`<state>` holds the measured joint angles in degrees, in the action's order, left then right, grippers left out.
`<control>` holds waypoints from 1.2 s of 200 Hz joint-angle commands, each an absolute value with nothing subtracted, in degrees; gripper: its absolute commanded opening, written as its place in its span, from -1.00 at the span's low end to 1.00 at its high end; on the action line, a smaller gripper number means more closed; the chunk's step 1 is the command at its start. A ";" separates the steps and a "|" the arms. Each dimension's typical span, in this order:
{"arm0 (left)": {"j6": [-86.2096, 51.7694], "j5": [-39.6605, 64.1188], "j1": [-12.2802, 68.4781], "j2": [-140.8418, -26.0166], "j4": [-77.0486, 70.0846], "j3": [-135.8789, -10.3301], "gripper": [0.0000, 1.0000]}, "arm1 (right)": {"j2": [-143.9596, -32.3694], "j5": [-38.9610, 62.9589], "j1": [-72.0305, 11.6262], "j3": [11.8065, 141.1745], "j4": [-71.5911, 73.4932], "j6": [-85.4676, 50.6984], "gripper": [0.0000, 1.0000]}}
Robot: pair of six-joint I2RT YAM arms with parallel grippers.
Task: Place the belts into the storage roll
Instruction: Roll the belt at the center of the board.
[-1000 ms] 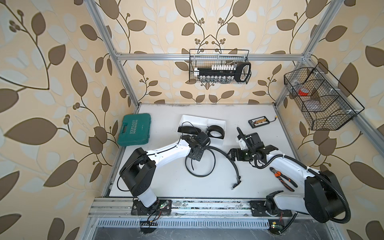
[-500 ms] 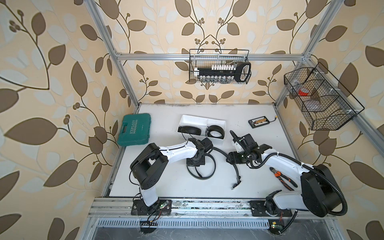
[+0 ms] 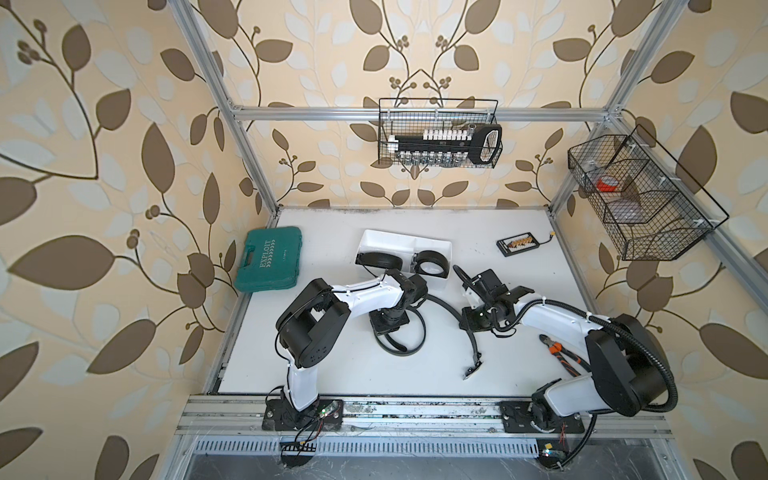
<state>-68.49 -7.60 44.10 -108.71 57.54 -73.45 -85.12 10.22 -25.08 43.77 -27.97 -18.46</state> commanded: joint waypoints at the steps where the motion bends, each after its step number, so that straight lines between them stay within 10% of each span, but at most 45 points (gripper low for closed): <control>1: -73.91 -5.40 41.62 -111.93 64.38 -76.98 -1.00 | -87.88 7.38 -25.38 47.98 -29.55 -17.35 -0.62; 59: -80.36 0.53 41.22 -112.37 58.46 -79.96 -1.00 | -83.52 10.82 -22.24 45.23 -29.88 -23.69 -0.81; 116: -80.66 -0.37 41.21 -114.96 60.61 -85.24 -1.00 | -74.78 22.89 -30.38 30.21 1.48 -57.21 -0.84; 185: -81.79 1.67 42.00 -117.10 58.62 -87.30 -1.00 | -57.64 14.93 -20.61 23.81 -12.06 -58.89 -0.90; 240: -81.75 2.88 44.10 -121.90 58.73 -93.05 -1.00 | -52.82 17.52 -23.74 19.70 -10.95 -62.34 -0.27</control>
<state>-81.23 1.10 43.18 -119.83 58.46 -91.00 -53.10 16.53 -21.93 20.86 -11.09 -59.88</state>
